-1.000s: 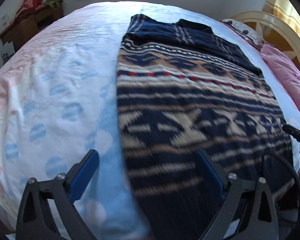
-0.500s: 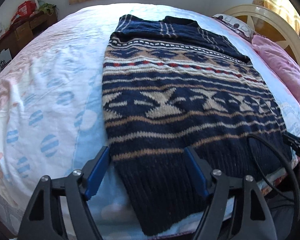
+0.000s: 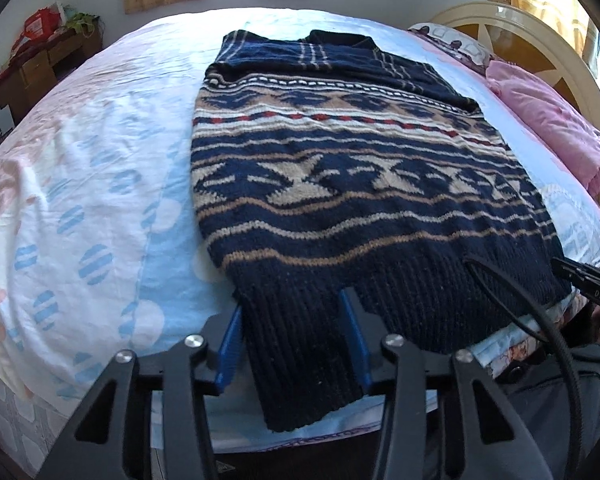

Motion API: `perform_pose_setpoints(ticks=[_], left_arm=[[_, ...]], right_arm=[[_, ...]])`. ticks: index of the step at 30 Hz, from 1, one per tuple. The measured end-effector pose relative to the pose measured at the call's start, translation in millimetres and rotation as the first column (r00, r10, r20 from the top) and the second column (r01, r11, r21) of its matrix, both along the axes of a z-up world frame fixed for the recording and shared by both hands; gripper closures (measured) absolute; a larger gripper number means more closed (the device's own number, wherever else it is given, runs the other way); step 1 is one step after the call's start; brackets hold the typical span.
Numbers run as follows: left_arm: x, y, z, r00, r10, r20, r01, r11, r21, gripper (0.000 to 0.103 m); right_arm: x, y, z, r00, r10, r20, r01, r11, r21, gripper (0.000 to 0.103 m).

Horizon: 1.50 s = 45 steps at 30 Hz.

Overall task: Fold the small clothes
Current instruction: 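Move both tools to the patterned hem and close them on its edge, then lift the hem with both tools and carry it toward the collar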

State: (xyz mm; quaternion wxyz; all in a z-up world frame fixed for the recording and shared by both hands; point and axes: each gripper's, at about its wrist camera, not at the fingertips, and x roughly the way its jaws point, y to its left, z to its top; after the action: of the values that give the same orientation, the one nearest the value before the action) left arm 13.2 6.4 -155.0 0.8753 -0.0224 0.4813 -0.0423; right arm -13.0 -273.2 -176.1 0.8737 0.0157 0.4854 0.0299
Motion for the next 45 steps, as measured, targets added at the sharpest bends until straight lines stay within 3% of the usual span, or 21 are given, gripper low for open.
perform_pose_setpoints(ticks=[6, 10, 17, 20, 22, 25, 27, 28, 31, 39, 45], left_arm=[[-5, 5, 0, 1.0, 0.02, 0.005, -0.02, 1.0, -0.019, 0.051], [-10, 7, 1, 1.0, 0.015, 0.004, -0.014, 0.999, -0.034, 0.06], [-14, 18, 3, 0.998, 0.064, 0.003, -0.064, 0.997, -0.038, 0.057], [-14, 20, 1, 0.999, 0.037, -0.016, -0.038, 0.996, -0.078, 0.059], [-14, 20, 1, 1.0, 0.02, -0.02, -0.022, 0.994, -0.105, 0.07], [-15, 21, 2, 1.0, 0.015, -0.022, -0.017, 0.994, -0.105, 0.073], [-16, 18, 2, 1.0, 0.006, -0.015, -0.007, 0.996, -0.085, 0.075], [-17, 16, 3, 1.0, -0.003, -0.012, 0.002, 0.997, -0.078, 0.083], [-19, 12, 9, 1.0, -0.014, 0.017, 0.015, 0.999, -0.033, 0.093], [-23, -1, 27, 0.992, -0.036, 0.124, 0.016, 0.987, 0.158, 0.093], [-17, 3, 31, 0.993, -0.027, 0.119, 0.007, 0.986, 0.167, 0.094]], right_arm=[[0, 0, 0, 1.0, -0.001, 0.005, 0.001, 1.0, 0.004, 0.073], [-1, -1, 0, 1.0, -0.003, 0.006, 0.003, 1.0, 0.011, 0.073], [-2, -9, 2, 1.0, -0.012, -0.004, 0.012, 0.998, 0.069, 0.073], [-5, -4, 2, 1.0, 0.021, -0.002, -0.02, 0.998, 0.067, 0.073], [-7, 0, 0, 0.999, 0.05, -0.01, -0.049, 0.996, 0.076, 0.087], [-9, 0, -1, 0.998, 0.06, -0.009, -0.058, 0.994, 0.095, 0.088], [-8, -5, -2, 0.999, 0.049, -0.005, -0.048, 0.991, 0.123, 0.09], [-9, -6, -2, 0.999, 0.048, -0.001, -0.047, 0.991, 0.122, 0.092], [-11, -5, 4, 0.998, 0.051, 0.039, -0.056, 0.992, 0.115, 0.095], [-17, -14, 26, 0.989, 0.031, 0.145, -0.058, 0.982, 0.182, 0.096], [-16, -17, 43, 0.977, 0.019, 0.214, -0.073, 0.967, 0.244, 0.096]])
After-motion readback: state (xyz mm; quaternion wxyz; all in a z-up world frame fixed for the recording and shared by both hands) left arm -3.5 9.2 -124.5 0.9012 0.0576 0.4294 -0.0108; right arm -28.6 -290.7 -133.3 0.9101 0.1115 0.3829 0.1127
